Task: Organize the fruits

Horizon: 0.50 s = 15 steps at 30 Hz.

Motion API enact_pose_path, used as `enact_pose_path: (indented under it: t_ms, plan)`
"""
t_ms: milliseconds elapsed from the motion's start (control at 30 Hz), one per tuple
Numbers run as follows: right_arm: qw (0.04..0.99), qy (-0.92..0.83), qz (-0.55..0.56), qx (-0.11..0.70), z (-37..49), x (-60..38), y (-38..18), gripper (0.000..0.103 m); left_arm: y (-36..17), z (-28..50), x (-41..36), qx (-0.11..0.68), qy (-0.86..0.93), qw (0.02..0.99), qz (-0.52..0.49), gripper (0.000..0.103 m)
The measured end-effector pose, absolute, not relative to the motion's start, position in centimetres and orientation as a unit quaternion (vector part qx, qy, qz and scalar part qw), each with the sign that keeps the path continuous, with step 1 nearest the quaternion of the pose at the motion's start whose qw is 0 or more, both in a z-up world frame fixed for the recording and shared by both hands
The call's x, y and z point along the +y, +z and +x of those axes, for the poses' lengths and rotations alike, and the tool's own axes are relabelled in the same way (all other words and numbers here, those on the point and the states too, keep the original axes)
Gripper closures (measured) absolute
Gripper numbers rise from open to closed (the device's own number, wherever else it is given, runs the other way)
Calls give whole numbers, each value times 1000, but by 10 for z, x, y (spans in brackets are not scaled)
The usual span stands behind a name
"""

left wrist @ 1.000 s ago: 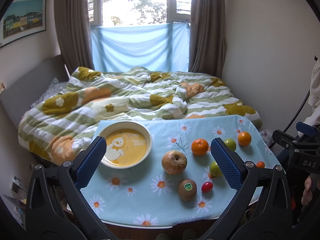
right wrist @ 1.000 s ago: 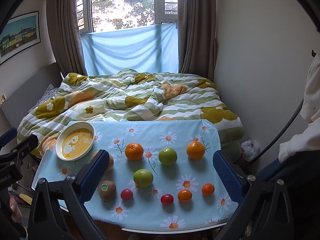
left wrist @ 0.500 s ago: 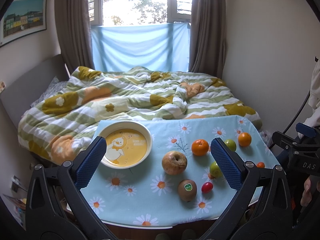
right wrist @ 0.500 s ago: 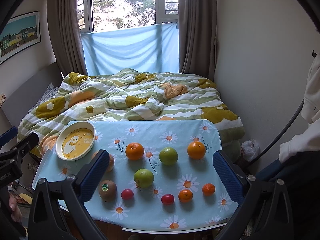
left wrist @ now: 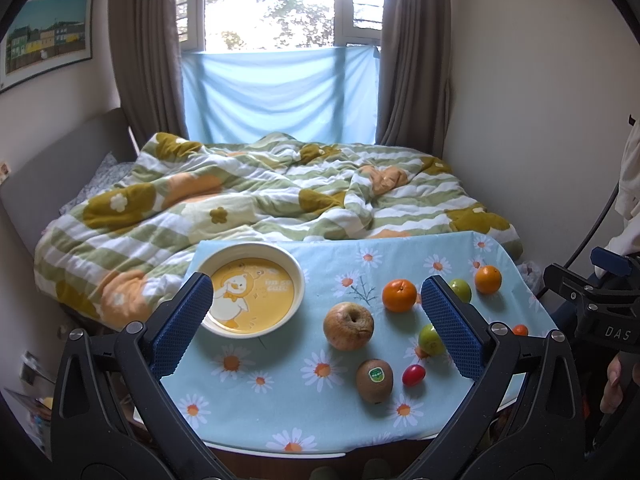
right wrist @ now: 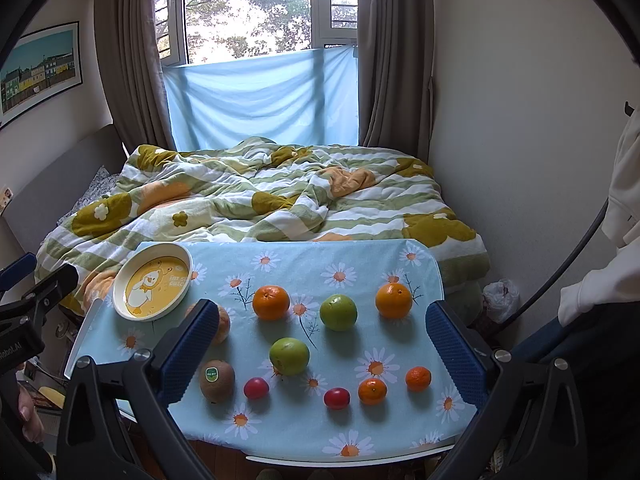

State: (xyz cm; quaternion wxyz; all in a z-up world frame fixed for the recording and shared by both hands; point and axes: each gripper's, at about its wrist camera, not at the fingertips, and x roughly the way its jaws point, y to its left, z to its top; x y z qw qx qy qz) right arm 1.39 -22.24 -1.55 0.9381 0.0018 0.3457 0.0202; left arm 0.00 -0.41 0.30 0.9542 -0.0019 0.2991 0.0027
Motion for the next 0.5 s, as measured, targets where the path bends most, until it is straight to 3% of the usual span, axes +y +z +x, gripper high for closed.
enact_pose_path:
  t_ms: [500]
  plan:
    - [937,20,6,348,13,-221,-13,0,4,7,-1,319,-8,948,-3,0]
